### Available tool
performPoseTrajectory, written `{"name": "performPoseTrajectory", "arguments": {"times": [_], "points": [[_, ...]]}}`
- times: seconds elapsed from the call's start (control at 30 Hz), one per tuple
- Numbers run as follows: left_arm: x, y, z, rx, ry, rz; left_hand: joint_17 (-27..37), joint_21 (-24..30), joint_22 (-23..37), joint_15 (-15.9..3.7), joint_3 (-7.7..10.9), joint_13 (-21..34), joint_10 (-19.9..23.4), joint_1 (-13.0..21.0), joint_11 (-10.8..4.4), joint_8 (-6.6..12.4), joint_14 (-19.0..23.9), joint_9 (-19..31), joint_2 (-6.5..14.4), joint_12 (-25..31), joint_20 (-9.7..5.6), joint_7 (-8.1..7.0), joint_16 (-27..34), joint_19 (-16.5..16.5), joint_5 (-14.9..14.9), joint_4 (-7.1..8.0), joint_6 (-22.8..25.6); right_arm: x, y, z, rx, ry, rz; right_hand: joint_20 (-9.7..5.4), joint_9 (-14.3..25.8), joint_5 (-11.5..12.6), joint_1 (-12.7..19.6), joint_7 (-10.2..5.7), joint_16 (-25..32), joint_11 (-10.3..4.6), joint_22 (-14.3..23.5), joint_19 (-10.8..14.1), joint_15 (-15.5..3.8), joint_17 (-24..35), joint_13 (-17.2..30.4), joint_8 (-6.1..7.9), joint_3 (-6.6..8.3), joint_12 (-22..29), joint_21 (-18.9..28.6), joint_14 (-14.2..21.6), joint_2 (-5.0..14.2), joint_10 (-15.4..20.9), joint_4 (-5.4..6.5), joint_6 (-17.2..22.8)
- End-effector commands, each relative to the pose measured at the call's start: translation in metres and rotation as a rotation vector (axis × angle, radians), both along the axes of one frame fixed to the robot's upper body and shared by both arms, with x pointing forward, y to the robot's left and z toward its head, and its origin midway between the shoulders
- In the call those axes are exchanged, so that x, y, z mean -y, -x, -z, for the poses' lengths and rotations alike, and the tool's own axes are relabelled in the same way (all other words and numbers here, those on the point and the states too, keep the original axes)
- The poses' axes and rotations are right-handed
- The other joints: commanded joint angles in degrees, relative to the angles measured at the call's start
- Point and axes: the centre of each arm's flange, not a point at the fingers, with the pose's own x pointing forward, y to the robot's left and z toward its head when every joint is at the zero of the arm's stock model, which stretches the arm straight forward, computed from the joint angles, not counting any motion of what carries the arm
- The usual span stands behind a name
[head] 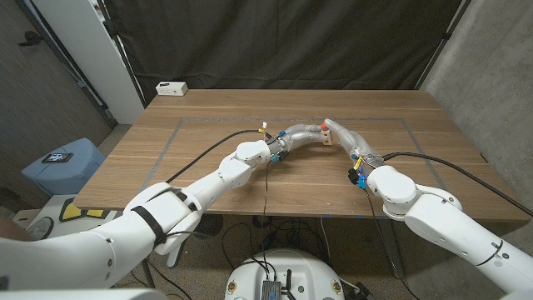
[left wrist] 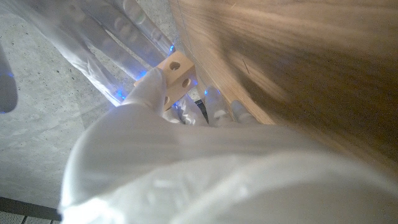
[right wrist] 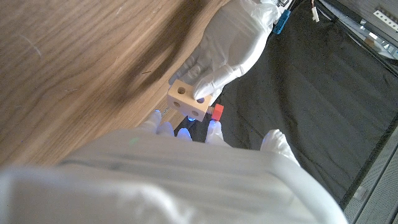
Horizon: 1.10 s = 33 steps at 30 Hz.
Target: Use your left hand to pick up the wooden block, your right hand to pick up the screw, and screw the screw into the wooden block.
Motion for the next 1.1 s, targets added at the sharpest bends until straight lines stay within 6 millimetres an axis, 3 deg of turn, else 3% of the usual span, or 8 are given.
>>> {"name": "performPoseTrajectory", "arguments": {"times": [0.03,1.1], "points": [[0.0,-0.001,-0.001,-0.001,-0.001,0.003,0.24,0.42,0.18,-3.74,0.13,0.25,0.54,-0.04,-0.12,0.17,0.55,0.17,0.38,0.4,0.24,0.2,0.5,0.34,0.18,0.4,0.37,-0.003,0.002,0.001,-0.006,0.005,-0.005,0.36,0.27,0.28,-0.11,-0.21,0.31,-0.25,0.17,-0.03,-0.21,0.17,0.15,0.38,0.58,0.54,0.37,-9.62,0.04,-7.84,-0.06,0.13],[0.003,0.001,0.0,-0.002,-0.009,0.006,0.18,0.44,0.18,-3.73,0.13,0.24,0.6,-0.11,-0.08,0.22,0.55,0.17,0.3,0.45,0.2,0.23,0.45,0.39,0.18,0.38,0.52,-0.002,0.012,0.005,-0.008,0.01,0.015,0.43,0.28,0.28,-0.14,-0.31,0.33,-0.35,0.17,0.08,-0.23,0.13,0.15,0.37,0.75,0.59,0.4,-9.51,0.01,-7.7,-0.17,0.07]]}}
